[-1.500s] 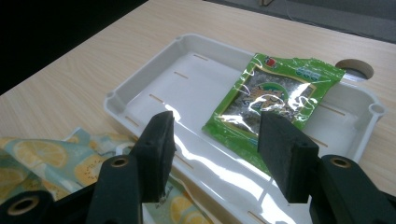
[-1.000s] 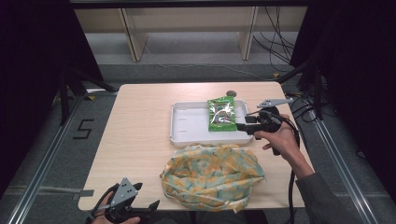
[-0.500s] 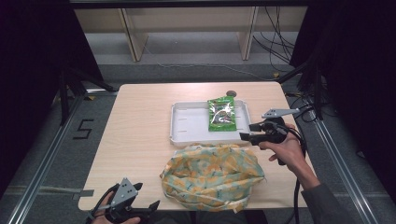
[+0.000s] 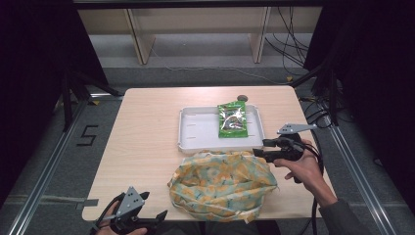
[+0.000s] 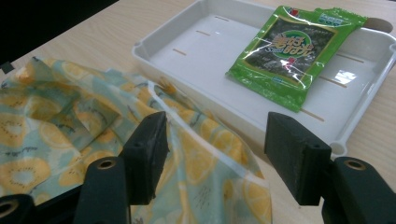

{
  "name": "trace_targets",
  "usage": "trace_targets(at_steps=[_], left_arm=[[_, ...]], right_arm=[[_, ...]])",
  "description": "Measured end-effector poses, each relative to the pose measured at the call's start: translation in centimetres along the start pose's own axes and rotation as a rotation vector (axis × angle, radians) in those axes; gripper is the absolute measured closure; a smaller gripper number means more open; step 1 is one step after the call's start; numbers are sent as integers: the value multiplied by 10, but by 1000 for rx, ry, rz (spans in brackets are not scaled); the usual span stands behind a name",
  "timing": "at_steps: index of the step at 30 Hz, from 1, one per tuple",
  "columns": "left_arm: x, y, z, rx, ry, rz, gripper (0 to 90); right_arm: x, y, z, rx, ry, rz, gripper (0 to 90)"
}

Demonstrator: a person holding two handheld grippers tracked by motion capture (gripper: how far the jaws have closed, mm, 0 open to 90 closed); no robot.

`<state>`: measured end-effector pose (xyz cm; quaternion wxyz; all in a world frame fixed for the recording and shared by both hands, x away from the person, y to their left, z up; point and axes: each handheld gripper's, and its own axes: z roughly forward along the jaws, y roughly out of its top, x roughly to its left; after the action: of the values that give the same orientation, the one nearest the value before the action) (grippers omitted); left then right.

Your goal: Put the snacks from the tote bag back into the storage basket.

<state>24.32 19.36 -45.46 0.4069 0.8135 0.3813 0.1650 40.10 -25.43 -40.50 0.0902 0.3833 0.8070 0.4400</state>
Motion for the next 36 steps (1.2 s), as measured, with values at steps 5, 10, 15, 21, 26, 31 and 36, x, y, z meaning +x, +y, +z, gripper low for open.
trace_targets(at_steps=[5, 10, 15, 21, 26, 31, 36], left_arm=[[0, 0, 0, -4, 1, 1, 177], [0, -1, 0, 4, 6, -15, 177], [0, -1, 0, 2, 8, -14, 177], [1, 0, 0, -10, 0, 6, 176], [1, 0, 0, -6, 3, 6, 176], [1, 0, 0, -5, 2, 8, 177], [1, 0, 0, -11, 2, 6, 177]], right_arm=[[3, -5, -5, -12, 7, -3, 398], [6, -12, -12, -8, 15, 27, 396], [7, -19, -17, -1, -1, 27, 391], [6, -28, -22, -1, 4, 27, 383], [5, -36, -28, -11, -8, 10, 380], [7, -42, -34, -13, -3, 34, 376], [7, -48, -39, -24, 1, 25, 368]])
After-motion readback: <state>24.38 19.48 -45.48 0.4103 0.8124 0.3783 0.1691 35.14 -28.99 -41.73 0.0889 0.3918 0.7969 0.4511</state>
